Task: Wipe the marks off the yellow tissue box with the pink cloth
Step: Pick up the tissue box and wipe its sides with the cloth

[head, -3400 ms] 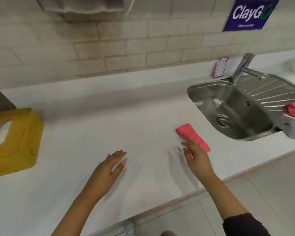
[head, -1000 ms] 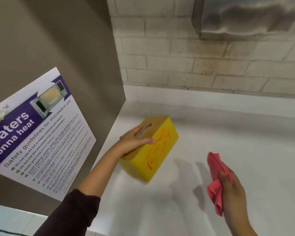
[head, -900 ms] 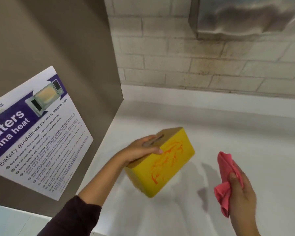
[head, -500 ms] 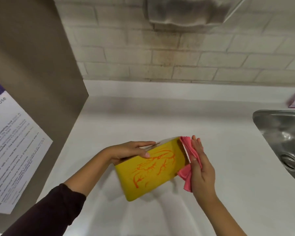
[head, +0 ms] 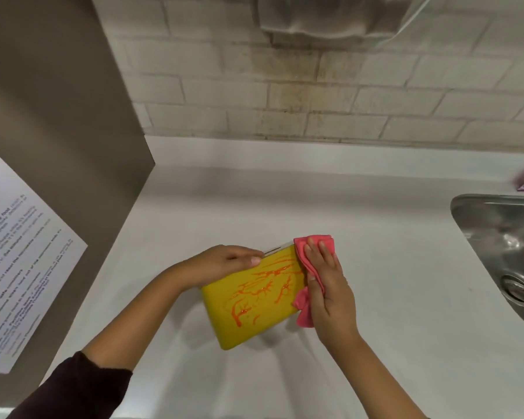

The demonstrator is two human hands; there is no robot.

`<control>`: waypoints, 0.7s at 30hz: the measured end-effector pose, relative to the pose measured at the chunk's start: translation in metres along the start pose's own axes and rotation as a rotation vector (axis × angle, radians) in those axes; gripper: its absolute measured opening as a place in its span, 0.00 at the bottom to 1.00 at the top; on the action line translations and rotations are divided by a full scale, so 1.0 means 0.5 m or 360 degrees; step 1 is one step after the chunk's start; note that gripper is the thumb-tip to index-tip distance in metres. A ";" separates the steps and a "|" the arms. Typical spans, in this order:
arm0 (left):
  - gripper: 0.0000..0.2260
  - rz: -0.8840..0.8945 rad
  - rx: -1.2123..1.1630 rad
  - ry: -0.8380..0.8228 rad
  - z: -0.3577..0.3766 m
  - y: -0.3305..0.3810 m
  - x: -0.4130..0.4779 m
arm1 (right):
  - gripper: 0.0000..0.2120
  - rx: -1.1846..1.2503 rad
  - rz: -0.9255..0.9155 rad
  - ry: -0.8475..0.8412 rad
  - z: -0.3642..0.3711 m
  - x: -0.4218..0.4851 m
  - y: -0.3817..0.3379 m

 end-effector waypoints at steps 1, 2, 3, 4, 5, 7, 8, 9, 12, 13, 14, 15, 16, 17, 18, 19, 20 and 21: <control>0.12 0.0020 -0.0050 0.0100 -0.003 -0.009 -0.010 | 0.22 0.0002 0.0004 0.0002 0.001 0.002 -0.002; 0.12 0.0041 -0.0126 0.0169 -0.004 -0.019 -0.024 | 0.22 0.0008 0.0004 0.0003 0.001 0.004 -0.005; 0.13 0.0065 -0.0212 0.0206 -0.004 -0.029 -0.039 | 0.23 0.0019 0.0003 0.0006 0.001 0.005 -0.007; 0.15 0.0085 -0.0304 0.0221 -0.002 -0.040 -0.054 | 0.23 0.0030 -0.0002 0.0013 0.001 0.005 -0.008; 0.16 0.0112 -0.0384 0.0234 0.003 -0.049 -0.067 | 0.23 0.0036 -0.0005 0.0022 0.001 0.004 -0.007; 0.16 0.0175 -0.0443 0.0300 0.015 -0.062 -0.080 | 0.22 0.0027 -0.0009 0.0023 0.002 -0.001 -0.003; 0.16 0.0197 -0.0431 0.0339 0.019 -0.065 -0.081 | 0.21 0.0006 -0.0018 0.0015 0.004 -0.002 -0.002; 0.15 0.0206 -0.0425 0.0366 0.021 -0.065 -0.078 | 0.21 -0.0017 -0.0030 0.0003 0.006 -0.003 -0.003; 0.13 0.0196 -0.0459 0.0373 0.016 -0.065 -0.071 | 0.21 -0.0045 -0.0037 -0.0044 0.015 0.009 -0.007; 0.13 0.0196 -0.0468 0.0373 0.014 -0.068 -0.071 | 0.21 -0.0040 -0.0038 -0.0065 0.016 0.013 -0.007; 0.13 0.0199 -0.0475 0.0372 0.012 -0.071 -0.071 | 0.21 -0.0035 -0.0057 -0.0083 0.016 0.014 -0.007; 0.13 0.0201 -0.0482 0.0372 0.011 -0.073 -0.072 | 0.21 -0.0030 -0.0100 -0.0102 0.014 0.014 -0.007; 0.13 0.0202 -0.0484 0.0376 0.011 -0.074 -0.073 | 0.21 -0.0025 -0.0165 -0.0132 0.011 0.013 -0.007; 0.13 0.0196 -0.0483 0.0388 0.011 -0.075 -0.072 | 0.21 -0.0028 -0.0245 -0.0180 0.007 0.009 -0.007; 0.13 0.0186 -0.0487 0.0409 0.012 -0.075 -0.071 | 0.21 -0.0044 -0.0344 -0.0243 0.002 0.005 -0.006; 0.13 0.0178 -0.0495 0.0434 0.012 -0.075 -0.069 | 0.20 -0.0065 -0.0440 -0.0309 -0.004 0.001 -0.001; 0.13 0.0175 -0.0496 0.0454 0.012 -0.074 -0.069 | 0.20 -0.0070 -0.0495 -0.0359 -0.013 -0.004 0.005; 0.13 0.0176 -0.0490 0.0466 0.012 -0.073 -0.069 | 0.20 -0.0043 -0.0479 -0.0366 -0.020 -0.008 0.012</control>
Point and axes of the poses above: each hand's wrist, its own x-axis towards the middle knuckle, its own z-axis out of the palm, y = z × x, the point moved 2 cm from there along x, towards the middle knuckle, and after that the axes turned 14 degrees about y, right-handed, at the moved point
